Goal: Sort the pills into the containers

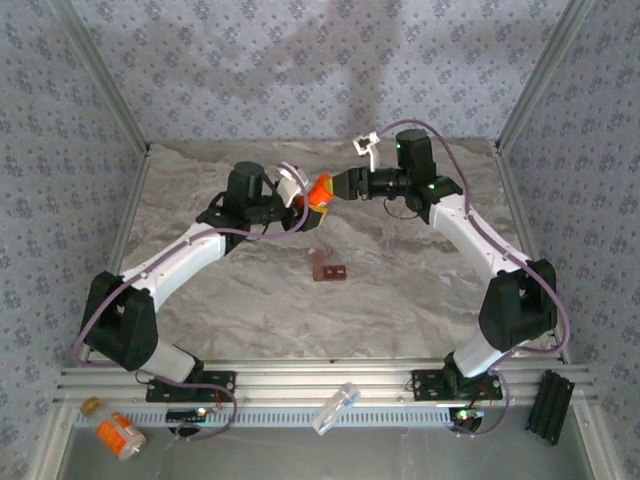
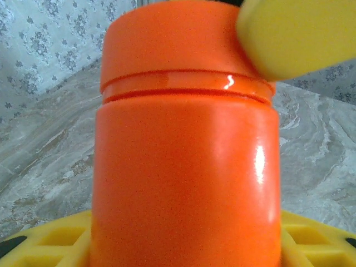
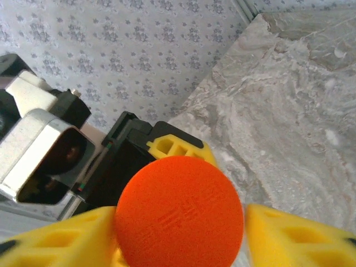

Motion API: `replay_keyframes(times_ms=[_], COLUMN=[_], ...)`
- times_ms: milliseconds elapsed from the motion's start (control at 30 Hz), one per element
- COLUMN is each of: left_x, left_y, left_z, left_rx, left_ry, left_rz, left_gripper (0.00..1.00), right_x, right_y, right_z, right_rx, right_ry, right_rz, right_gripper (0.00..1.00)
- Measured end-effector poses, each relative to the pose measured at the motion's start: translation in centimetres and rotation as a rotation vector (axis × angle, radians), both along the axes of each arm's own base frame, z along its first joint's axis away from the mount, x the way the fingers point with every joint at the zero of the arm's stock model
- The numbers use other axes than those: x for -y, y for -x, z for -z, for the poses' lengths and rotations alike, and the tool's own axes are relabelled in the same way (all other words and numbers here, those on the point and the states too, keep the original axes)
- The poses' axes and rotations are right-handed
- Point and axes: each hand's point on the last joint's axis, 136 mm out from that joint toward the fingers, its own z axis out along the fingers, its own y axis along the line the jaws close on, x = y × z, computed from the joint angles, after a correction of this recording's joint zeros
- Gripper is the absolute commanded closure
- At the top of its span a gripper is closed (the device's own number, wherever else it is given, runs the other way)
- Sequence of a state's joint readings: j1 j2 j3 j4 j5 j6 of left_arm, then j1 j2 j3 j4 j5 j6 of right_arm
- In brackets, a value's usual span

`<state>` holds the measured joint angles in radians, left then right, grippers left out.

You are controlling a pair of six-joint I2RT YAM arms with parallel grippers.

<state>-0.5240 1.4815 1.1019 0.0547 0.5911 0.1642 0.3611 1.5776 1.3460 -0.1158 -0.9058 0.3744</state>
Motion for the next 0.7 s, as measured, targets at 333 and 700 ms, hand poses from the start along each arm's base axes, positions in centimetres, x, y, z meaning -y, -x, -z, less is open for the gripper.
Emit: replay_keyframes(times_ms=[333,700], left_x=[-0.4,0.2], left_y=[-0.7,-0.7], left_z=[0.2,0.9], left_rx=[0.034,0.032], left_ry=[-0.030,-0.049], left_rz=[-0.033,-0.023], left_gripper=[1.00,1.00], right_x=[2.9,-0.3], right_y=[-2.3,-2.2], right_z=[-1.3,-0.6], right_rx=[-0.239,-0.330], right_ry=[-0.055,-0.055], right_rz=[0.325,0.336], right_gripper=[0.21,0.23])
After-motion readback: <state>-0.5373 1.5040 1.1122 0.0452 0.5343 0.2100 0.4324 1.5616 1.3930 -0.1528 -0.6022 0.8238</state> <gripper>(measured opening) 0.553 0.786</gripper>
